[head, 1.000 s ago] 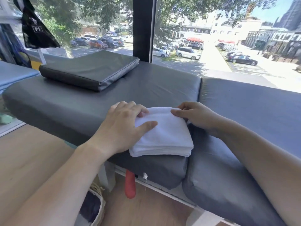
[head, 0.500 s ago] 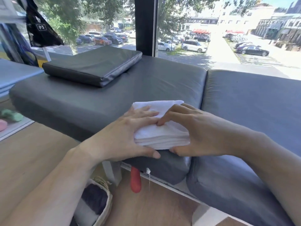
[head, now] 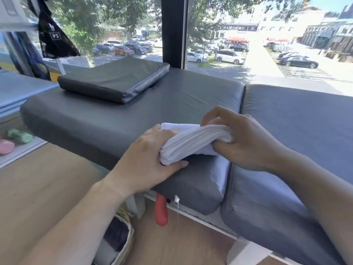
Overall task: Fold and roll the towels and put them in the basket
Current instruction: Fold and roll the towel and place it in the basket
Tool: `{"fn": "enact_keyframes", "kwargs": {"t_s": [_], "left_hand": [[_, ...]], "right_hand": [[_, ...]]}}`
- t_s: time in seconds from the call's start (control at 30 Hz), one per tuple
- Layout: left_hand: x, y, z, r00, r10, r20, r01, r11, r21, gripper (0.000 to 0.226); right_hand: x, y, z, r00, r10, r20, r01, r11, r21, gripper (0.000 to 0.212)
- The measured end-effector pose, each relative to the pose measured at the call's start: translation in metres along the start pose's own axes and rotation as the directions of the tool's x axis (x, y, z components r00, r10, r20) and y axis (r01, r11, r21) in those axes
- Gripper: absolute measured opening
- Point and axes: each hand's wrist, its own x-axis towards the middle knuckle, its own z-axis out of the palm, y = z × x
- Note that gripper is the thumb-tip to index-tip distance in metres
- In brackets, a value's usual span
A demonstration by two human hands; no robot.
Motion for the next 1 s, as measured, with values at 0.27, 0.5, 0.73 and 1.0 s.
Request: {"fn": "enact_keyframes", "kwargs": {"t_s": [0.27, 0.5, 0.73, 1.0], "left_hand": [[0.0, 0.002, -0.002, 0.991, -0.099, -0.086, 0.079, 0.974, -0.211, 0.027], [0.009, 0.02, -0.005, 0.952, -0.284, -0.118, 0.231, 0.915, -0.332, 0.038], [0.023, 0.007, -0.019, 0.843, -0.524, 0.12, 0.527, 0.761, -0.378, 0.094], [0.026, 0.011, -0.028, 0.905, -0.351, 0.239, 0.423, 0.797, -0.431, 0.027]], "right_hand": [[0.007, 0.025, -0.007, 0.989, 0.055, 0.141, -0.099, 0.938, 0.331, 0.027], [0.009, 0.019, -0.007, 0.981, 0.102, 0.162, -0.146, 0.948, 0.282, 0.029], [0.013, 0.024, 0.001, 0.965, 0.23, 0.123, -0.261, 0.871, 0.415, 0.018], [0.01, 0.016, 0.004, 0.977, 0.154, 0.148, -0.194, 0.93, 0.311, 0.04]]}}
